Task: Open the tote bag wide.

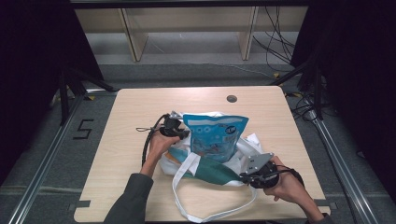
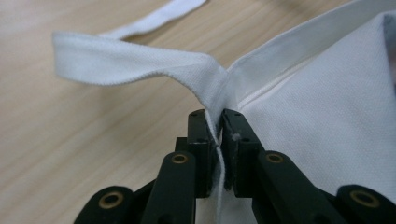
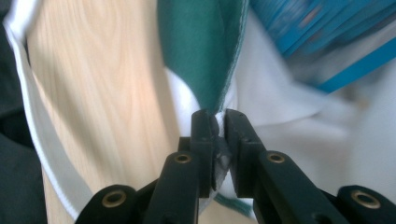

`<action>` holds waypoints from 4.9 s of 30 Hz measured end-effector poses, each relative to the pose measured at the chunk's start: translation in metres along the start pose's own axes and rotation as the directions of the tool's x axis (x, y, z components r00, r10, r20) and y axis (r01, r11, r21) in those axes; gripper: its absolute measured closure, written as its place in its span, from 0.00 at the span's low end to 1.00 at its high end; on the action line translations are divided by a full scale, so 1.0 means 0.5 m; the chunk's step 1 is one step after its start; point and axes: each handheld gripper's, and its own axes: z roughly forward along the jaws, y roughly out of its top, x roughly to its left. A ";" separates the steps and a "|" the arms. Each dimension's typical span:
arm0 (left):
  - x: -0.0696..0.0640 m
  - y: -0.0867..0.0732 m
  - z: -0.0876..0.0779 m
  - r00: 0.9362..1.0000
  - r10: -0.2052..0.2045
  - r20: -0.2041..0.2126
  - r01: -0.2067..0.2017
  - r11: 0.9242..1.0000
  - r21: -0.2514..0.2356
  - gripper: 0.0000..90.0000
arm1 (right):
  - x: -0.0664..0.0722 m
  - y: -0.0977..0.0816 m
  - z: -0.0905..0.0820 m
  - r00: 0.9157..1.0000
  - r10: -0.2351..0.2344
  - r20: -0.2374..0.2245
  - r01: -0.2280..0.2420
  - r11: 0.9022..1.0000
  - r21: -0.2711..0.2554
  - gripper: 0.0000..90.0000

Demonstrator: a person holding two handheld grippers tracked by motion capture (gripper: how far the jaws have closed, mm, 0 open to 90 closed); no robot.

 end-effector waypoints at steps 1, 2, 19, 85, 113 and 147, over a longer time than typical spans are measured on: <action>0.000 -0.007 0.009 1.000 -0.002 -0.002 0.002 1.000 0.002 0.90 | 0.000 -0.005 0.010 1.000 0.008 -0.014 -0.008 1.000 -0.003 0.92; 0.001 -0.012 0.015 1.000 -0.005 0.003 0.005 1.000 0.015 0.90 | 0.001 -0.009 0.018 1.000 0.014 -0.016 -0.014 1.000 -0.002 0.92; -0.090 -0.025 -0.195 0.998 0.012 0.065 0.002 0.979 -0.204 0.63 | -0.050 0.019 -0.114 0.976 0.193 0.096 -0.157 0.942 -0.296 0.60; -0.100 -0.075 -0.176 0.991 0.062 -0.120 -0.079 0.986 -0.144 0.55 | -0.200 -0.008 -0.047 0.869 0.452 0.201 -0.403 0.883 -0.242 0.58; -0.056 -0.062 -0.165 0.993 -0.062 -0.098 0.037 0.969 -0.246 0.81 | -0.209 -0.048 -0.015 0.868 0.410 0.281 -0.376 0.911 -0.168 0.75; -0.123 -0.157 -0.080 0.995 0.037 -0.090 -0.040 0.998 -0.040 0.99 | -0.161 -0.043 0.077 0.922 0.330 0.204 -0.329 0.944 -0.035 1.00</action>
